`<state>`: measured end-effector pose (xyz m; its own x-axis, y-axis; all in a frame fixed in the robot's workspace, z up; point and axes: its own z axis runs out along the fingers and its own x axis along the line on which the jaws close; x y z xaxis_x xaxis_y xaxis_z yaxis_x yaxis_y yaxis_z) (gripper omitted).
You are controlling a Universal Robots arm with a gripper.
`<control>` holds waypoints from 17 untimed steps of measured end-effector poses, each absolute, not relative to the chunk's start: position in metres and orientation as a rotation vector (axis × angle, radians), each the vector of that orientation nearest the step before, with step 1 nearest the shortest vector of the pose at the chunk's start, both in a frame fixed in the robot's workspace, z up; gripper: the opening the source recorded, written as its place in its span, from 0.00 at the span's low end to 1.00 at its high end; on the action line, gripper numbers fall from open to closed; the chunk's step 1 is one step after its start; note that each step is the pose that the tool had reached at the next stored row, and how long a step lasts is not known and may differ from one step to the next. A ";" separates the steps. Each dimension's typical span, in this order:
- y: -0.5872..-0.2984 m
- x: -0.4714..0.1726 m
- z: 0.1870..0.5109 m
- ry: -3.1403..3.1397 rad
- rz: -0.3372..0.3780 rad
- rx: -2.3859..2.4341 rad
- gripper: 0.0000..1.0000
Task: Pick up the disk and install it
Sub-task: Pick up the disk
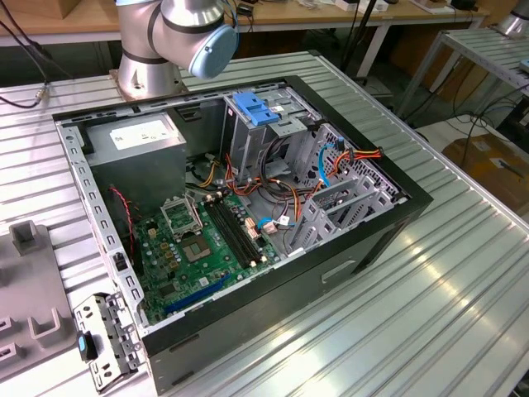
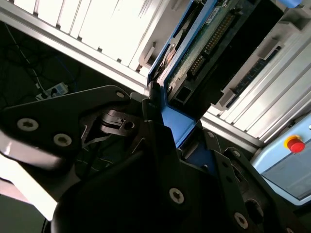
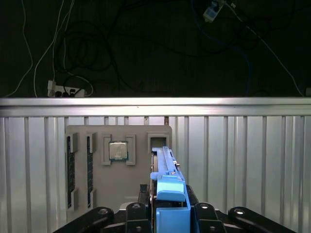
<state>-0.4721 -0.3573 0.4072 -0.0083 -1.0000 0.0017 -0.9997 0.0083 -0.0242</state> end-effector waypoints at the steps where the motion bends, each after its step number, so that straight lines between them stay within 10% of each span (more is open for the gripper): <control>1: -0.357 -0.472 0.408 2.219 -0.029 -2.201 0.37; 17: -0.357 -0.472 0.424 2.220 -0.031 -2.202 0.37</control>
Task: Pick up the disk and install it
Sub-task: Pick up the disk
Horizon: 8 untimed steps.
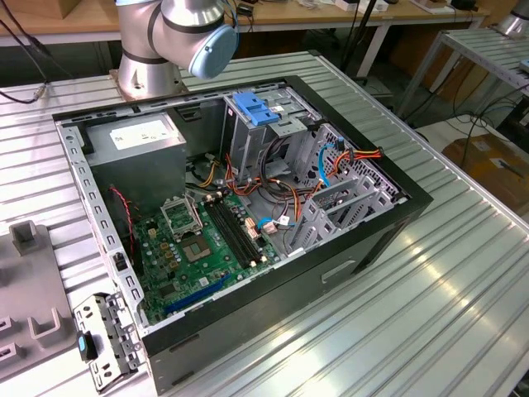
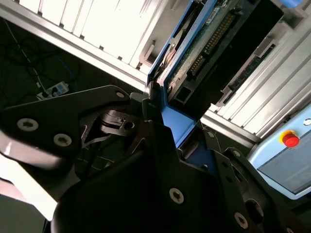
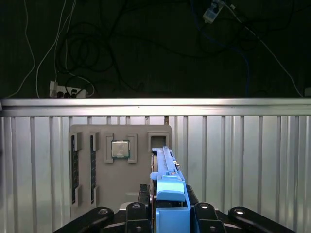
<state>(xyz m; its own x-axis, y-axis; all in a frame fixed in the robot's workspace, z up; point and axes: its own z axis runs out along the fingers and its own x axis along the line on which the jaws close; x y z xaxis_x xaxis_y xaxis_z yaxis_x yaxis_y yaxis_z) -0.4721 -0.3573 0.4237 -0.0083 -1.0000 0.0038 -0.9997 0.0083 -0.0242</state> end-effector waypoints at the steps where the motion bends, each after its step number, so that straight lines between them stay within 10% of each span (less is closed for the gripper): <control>1: -0.357 -0.472 0.424 2.220 -0.031 -2.202 0.37; 8: -0.357 -0.472 0.430 2.221 -0.033 -2.203 0.37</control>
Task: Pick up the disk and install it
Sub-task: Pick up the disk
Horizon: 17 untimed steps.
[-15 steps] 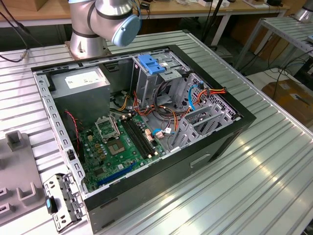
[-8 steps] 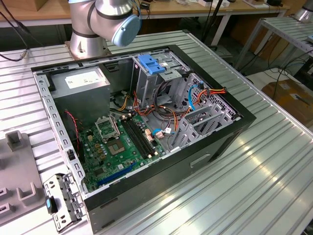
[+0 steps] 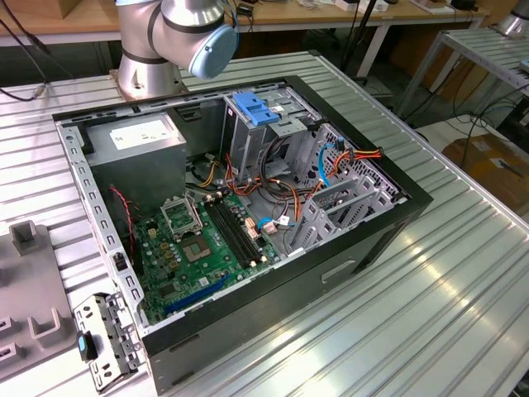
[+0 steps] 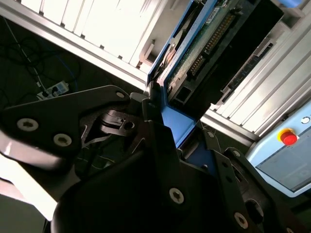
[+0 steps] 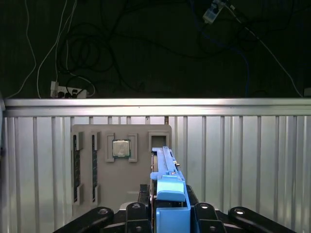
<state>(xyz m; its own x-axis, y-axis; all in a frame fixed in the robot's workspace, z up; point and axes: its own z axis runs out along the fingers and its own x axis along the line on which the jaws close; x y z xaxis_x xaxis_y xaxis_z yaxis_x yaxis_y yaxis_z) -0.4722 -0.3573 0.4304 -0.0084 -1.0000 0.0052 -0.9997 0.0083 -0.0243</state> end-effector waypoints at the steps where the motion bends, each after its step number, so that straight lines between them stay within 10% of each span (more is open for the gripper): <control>1: -0.357 -0.472 0.432 2.221 -0.033 -2.203 0.37; 17: -0.357 -0.472 0.444 2.222 -0.036 -2.204 0.37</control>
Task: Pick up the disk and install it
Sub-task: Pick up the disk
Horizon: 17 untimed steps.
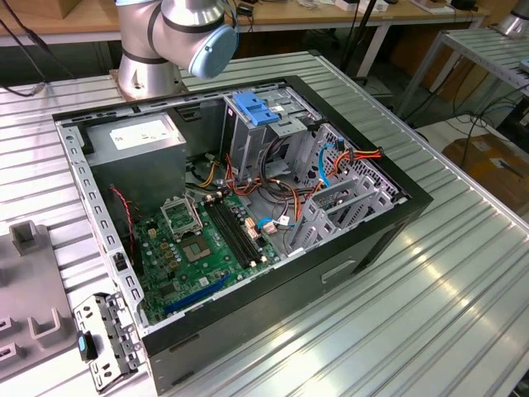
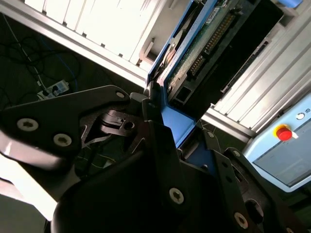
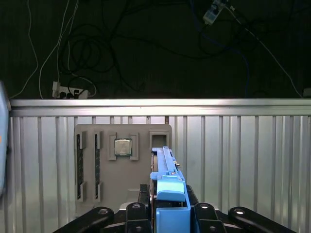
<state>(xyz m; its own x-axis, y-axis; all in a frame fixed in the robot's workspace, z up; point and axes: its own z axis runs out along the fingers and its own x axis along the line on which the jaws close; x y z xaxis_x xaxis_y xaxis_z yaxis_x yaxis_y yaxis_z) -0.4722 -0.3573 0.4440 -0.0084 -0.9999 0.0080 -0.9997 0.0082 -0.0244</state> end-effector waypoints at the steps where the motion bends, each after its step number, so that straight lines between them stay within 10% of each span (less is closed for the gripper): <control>1: -0.357 -0.472 0.445 2.222 -0.036 -2.204 0.37; 17: -0.357 -0.472 0.469 2.223 -0.037 -2.204 0.37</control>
<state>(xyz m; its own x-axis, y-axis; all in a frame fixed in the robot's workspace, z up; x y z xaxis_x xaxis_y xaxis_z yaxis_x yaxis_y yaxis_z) -0.4722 -0.3573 0.4689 -0.0084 -0.9999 0.0086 -0.9997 0.0082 -0.0244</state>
